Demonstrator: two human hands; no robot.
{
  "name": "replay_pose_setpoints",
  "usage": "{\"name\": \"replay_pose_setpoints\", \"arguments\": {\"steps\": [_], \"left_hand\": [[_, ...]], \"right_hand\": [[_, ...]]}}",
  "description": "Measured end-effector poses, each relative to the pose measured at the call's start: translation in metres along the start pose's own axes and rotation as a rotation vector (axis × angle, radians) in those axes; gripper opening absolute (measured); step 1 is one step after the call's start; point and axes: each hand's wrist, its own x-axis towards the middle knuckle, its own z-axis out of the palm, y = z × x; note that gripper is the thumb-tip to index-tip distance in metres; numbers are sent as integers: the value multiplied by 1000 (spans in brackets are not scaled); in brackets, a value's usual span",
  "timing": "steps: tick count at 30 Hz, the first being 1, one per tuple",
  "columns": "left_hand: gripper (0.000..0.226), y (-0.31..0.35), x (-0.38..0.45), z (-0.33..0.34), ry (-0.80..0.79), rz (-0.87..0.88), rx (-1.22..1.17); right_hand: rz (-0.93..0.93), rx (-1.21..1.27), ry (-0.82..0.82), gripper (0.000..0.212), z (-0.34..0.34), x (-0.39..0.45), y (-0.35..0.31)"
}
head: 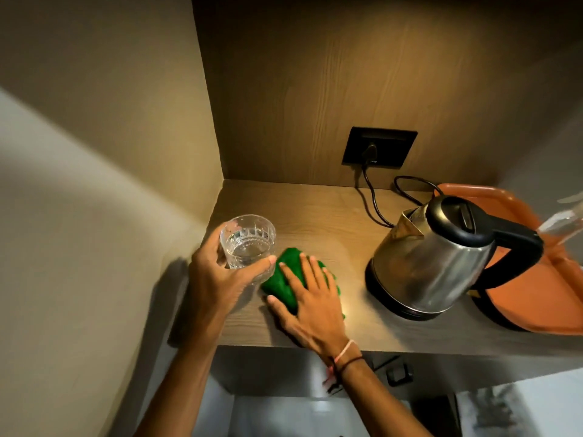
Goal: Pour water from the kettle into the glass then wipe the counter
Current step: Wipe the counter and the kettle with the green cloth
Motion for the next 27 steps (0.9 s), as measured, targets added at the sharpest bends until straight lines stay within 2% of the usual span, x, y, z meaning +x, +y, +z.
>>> {"name": "replay_pose_setpoints", "arguments": {"steps": [3,5,9,14,17,19,25,27], "left_hand": [[89,6,8,-1,6,26,-37],[90,6,9,0,6,28,-38],[94,0,8,8,-30,-11,-18],[85,1,3,11,-49,-15,-4],[86,1,4,6,-31,-24,17],[88,2,4,3,-15,-31,7],[92,9,-4,10,-17,-99,-70],[91,13,-11,16,-29,-132,-110]], "right_hand": [[-188,53,-58,72,6,-14,-15],[-222,113,-56,69,9,-40,-14],[-74,135,34,69,4,-76,20],[150,86,128,63,-18,-27,40],[52,52,32,99,-12,-6,23],[-46,39,-12,107,-7,-12,16],[-192,280,30,50,-11,-68,13],[-120,491,27,37,-21,-84,16]]}}
